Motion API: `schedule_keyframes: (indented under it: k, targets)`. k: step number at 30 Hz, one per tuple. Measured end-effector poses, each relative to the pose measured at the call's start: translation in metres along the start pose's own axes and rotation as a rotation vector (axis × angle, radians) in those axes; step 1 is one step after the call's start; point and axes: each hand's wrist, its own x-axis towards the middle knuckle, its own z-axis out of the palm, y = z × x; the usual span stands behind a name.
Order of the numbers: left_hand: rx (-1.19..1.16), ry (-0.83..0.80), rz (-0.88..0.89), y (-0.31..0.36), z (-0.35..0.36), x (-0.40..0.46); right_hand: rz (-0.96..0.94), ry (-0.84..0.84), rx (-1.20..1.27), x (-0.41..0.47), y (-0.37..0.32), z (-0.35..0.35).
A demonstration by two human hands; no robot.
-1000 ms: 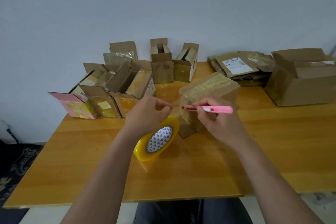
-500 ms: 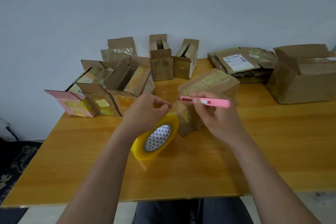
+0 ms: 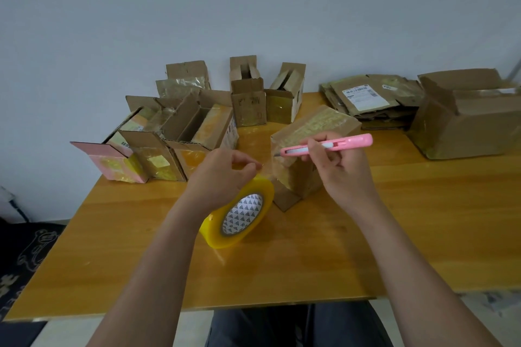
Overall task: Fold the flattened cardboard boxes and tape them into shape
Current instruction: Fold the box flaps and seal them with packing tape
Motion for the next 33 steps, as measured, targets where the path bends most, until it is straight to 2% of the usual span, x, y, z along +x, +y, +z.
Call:
schedule_keyframes:
  k: [2, 4, 6, 10, 15, 18, 22, 25, 28, 31, 33]
  targets:
    - [0.003, -0.006, 0.008, 0.000, 0.001, 0.001, -0.040, -0.087, -0.119, 0.000, 0.000, 0.005]
    - [0.008, -0.012, 0.017, -0.001, 0.001, 0.000, -0.109, -0.169, -0.375, 0.002, 0.008, 0.011]
    - [-0.009, -0.005, 0.015, -0.003, -0.001, -0.002, -0.127, -0.180, -0.520, 0.003, 0.015, 0.013]
    - [-0.031, 0.050, 0.020, -0.009, -0.003, -0.007, -0.036, -0.163, -0.342, 0.004, 0.007, 0.009]
    - [0.010, 0.090, 0.019, -0.008, -0.001, -0.011, -0.016, -0.107, -0.279, 0.003, -0.003, 0.010]
    - [0.014, 0.109, 0.004, -0.008, -0.002, -0.014, -0.079, -0.082, -0.214, -0.002, -0.011, 0.006]
    - [0.031, 0.117, -0.011, -0.006, 0.001, -0.014, -0.265, 0.010, -0.180, -0.017, -0.028, -0.005]
    - [0.061, 0.135, -0.020, -0.005, 0.004, -0.012, -0.433, 0.191, -0.341, -0.028, -0.031, -0.023]
    - [0.067, 0.130, -0.029, -0.007, 0.005, -0.009, -0.480, 0.365, -0.525, -0.040, -0.016, -0.045]
    - [0.073, 0.139, -0.028, -0.005, 0.006, -0.007, -0.334, 0.376, -0.925, -0.052, 0.007, -0.058]
    - [0.081, 0.138, -0.021, -0.002, 0.007, -0.008, -0.106, 0.203, -1.196, -0.058, 0.022, -0.060]
